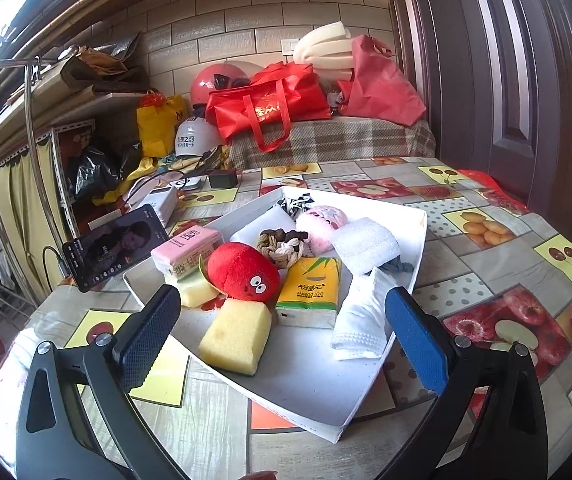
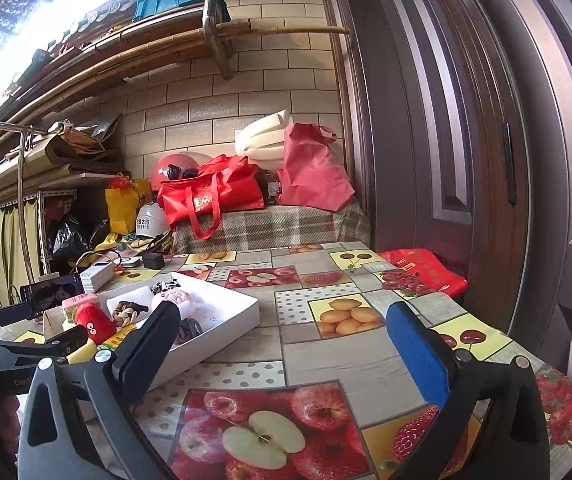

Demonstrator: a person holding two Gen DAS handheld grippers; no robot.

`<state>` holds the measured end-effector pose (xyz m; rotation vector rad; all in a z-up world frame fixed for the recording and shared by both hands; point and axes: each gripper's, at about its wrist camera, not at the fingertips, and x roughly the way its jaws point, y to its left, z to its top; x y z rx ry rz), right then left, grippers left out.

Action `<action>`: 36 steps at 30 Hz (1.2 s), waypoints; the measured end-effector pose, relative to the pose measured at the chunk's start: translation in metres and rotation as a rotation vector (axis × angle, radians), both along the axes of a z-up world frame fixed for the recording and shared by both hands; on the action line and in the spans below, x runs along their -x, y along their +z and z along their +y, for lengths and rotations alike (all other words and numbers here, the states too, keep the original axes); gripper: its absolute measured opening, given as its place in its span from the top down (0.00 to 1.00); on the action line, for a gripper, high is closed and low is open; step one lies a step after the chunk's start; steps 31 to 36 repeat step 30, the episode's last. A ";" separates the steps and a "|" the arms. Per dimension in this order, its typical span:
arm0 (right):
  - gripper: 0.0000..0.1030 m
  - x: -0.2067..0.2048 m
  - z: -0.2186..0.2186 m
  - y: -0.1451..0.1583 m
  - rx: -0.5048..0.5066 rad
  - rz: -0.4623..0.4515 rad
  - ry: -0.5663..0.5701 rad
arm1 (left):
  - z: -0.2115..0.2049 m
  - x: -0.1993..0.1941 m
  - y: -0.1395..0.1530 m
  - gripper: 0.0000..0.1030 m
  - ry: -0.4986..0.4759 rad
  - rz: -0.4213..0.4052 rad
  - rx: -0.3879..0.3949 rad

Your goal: Organize soft objects

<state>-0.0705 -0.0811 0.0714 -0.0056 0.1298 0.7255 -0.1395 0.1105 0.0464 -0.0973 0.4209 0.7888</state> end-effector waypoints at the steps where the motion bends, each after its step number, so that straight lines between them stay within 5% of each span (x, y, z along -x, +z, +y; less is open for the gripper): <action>1: 0.00 -0.001 -0.001 0.000 -0.006 0.005 0.001 | 0.001 0.000 0.000 0.00 0.003 0.002 0.004; 14: 0.00 -0.003 -0.003 0.000 0.000 0.017 0.013 | 0.013 -0.004 -0.005 0.00 -0.001 0.024 0.067; 36: 0.00 -0.003 -0.001 -0.002 -0.010 0.033 0.015 | 0.013 -0.004 -0.006 0.00 -0.021 0.023 0.060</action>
